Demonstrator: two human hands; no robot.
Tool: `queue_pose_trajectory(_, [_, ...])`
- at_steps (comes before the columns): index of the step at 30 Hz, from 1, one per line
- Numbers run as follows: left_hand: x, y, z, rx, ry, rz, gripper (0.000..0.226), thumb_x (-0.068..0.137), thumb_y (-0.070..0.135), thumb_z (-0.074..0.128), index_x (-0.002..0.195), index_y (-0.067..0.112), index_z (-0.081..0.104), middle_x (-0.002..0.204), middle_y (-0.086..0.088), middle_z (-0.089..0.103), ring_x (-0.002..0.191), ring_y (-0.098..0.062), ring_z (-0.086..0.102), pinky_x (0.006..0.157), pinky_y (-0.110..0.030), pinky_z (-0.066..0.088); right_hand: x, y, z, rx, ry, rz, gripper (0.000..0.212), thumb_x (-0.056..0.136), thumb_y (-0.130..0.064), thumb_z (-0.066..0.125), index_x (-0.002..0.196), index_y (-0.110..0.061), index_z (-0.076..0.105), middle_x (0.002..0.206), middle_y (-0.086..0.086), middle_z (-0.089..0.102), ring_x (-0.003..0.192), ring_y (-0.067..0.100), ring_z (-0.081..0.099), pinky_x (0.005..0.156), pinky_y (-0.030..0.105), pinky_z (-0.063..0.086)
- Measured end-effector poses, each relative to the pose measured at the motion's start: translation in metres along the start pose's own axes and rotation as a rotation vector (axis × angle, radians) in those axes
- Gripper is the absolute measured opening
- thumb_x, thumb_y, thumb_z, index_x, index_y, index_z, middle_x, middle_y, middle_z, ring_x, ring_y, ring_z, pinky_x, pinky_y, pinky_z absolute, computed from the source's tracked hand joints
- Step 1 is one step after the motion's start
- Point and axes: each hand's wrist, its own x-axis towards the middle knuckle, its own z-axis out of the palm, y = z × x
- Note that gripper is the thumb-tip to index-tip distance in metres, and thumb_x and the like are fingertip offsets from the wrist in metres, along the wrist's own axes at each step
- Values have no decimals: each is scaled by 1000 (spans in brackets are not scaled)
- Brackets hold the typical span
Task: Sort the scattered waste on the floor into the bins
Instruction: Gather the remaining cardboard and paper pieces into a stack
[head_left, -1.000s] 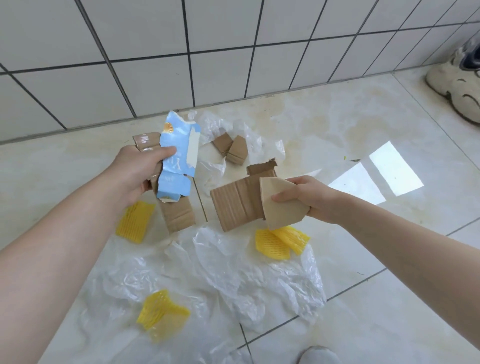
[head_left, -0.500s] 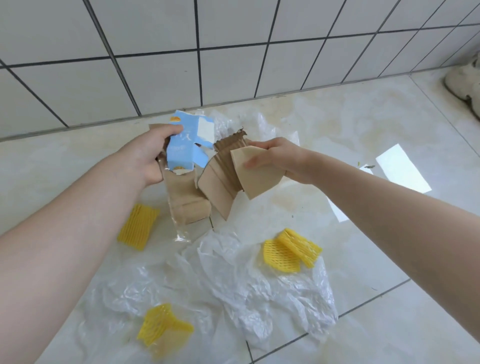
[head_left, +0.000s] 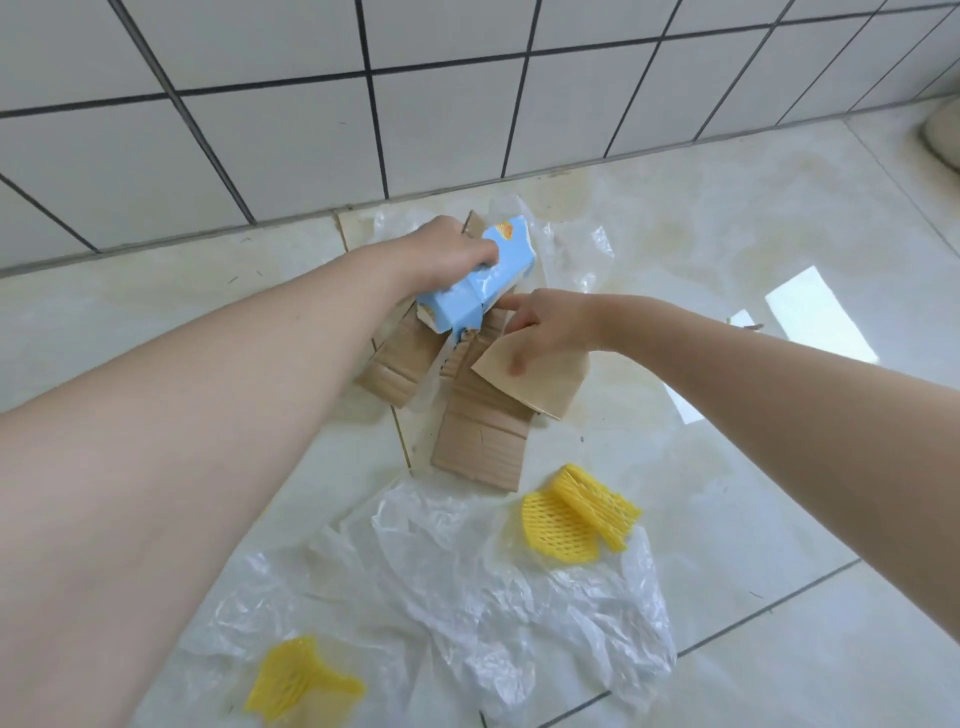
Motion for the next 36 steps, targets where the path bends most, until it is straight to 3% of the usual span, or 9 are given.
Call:
queue_pose_trajectory(3, [10, -5, 4, 127, -73, -19, 31, 83, 42, 50, 69, 17, 37, 67, 0, 35, 56, -18, 30, 55, -30, 23, -3, 6, 1, -10, 1, -18, 10, 81, -25, 68, 80, -28, 59, 141, -1, 49, 108, 21, 55, 82, 31, 43])
queue_pose_trajectory(9, [18, -36, -10, 235, -47, 29, 26, 89, 36, 54, 89, 9, 53, 82, -5, 51, 71, -22, 49, 61, -31, 35, -13, 22, 3, -122, 14, -63, 32, 80, -29, 65, 111, -19, 66, 143, -21, 40, 121, 17, 46, 101, 35, 40])
queue_pose_trajectory(12, [18, -56, -6, 429, -69, 74, 43, 88, 46, 57, 107, 7, 57, 128, -2, 48, 116, -29, 44, 93, -35, 40, -23, 24, 11, -170, 70, -57, 32, 82, -27, 63, 113, -24, 66, 131, -19, 43, 118, 19, 39, 99, 29, 36])
queue_pose_trajectory(14, [14, -63, -1, 565, -64, 78, 46, 87, 51, 55, 96, 6, 56, 142, 4, 30, 126, -30, 28, 104, -38, 33, -30, 22, 19, -221, 96, -48, 34, 84, -28, 63, 117, -23, 63, 132, -9, 43, 118, 24, 37, 97, 30, 35])
queue_pose_trajectory(22, [-8, -73, 6, 609, 3, 83, 44, 81, 48, 66, 65, 11, 47, 125, 1, 35, 117, -29, 26, 99, -36, 35, -40, 20, 39, -304, 168, -81, 34, 77, -41, 60, 109, -29, 63, 140, -3, 34, 132, 33, 21, 109, 43, 28])
queue_pose_trajectory(25, [-11, -71, 7, 603, 51, 73, 42, 80, 46, 67, 65, 13, 46, 121, -2, 36, 114, -29, 29, 98, -34, 33, -40, 15, 39, -265, 158, -70, 34, 83, -28, 62, 116, -17, 62, 142, 3, 41, 142, 16, 10, 111, 35, 11])
queue_pose_trajectory(30, [-13, -68, 4, 624, 107, 69, 40, 77, 44, 70, 81, 7, 57, 111, -5, 38, 98, -25, 34, 99, -36, 33, -38, 8, 41, -175, 144, -26, 30, 84, -22, 62, 113, -14, 64, 127, 7, 46, 125, 14, 23, 100, 31, 21])
queue_pose_trajectory(32, [-16, -67, -1, 607, 120, 73, 41, 77, 42, 71, 85, 6, 53, 101, -5, 40, 91, -23, 39, 93, -35, 33, -41, 6, 39, -154, 124, 33, 28, 84, -23, 63, 110, -12, 64, 114, 8, 46, 107, 17, 26, 95, 32, 26])
queue_pose_trajectory(36, [-21, -67, -13, 533, 126, 52, 41, 77, 36, 74, 86, 6, 48, 78, -2, 43, 84, -26, 49, 74, -31, 33, -42, 6, 38, -79, 133, 102, 16, 80, -25, 67, 87, -10, 66, 89, 4, 46, 110, 22, 32, 82, 30, 34])
